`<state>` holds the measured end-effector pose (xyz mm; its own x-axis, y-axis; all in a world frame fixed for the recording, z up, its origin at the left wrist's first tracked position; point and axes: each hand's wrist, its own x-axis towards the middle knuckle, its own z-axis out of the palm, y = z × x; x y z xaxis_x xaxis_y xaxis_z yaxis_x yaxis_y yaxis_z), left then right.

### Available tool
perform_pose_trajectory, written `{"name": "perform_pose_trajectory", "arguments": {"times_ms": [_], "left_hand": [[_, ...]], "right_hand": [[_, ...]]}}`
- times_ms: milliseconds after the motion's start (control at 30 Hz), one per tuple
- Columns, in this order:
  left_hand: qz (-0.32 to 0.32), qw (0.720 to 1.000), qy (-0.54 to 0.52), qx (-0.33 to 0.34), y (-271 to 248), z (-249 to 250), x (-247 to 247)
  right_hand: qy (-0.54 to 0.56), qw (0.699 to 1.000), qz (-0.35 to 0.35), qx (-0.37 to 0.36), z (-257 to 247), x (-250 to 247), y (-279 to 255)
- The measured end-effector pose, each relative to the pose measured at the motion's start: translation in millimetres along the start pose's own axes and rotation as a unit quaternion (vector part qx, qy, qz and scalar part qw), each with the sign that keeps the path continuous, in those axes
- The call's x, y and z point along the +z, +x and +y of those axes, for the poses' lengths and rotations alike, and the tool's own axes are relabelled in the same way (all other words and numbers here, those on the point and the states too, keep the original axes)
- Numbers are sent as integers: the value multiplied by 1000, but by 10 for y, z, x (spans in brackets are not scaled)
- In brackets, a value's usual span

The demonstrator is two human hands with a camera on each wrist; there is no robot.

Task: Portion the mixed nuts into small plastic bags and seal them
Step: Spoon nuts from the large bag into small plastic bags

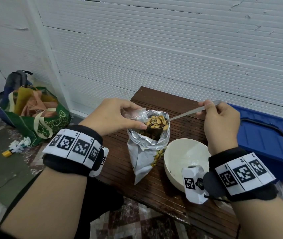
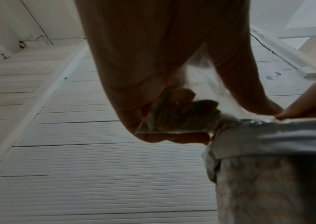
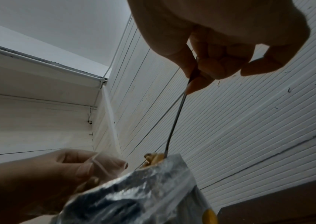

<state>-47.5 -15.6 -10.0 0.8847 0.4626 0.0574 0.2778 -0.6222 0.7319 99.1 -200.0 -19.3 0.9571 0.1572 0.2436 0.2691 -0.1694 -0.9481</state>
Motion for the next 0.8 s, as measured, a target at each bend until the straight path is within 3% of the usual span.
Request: {"name": "perform_pose_trajectory", "arguments": {"times_ms": [433, 800], "left_hand": [[-6, 999, 38, 7, 45, -2, 51], [20, 999, 35, 31, 69, 47, 169]], "right_hand": [[8, 1000, 2, -2, -144, -11, 111], [-8, 999, -50, -6, -148, 118, 120]]}}
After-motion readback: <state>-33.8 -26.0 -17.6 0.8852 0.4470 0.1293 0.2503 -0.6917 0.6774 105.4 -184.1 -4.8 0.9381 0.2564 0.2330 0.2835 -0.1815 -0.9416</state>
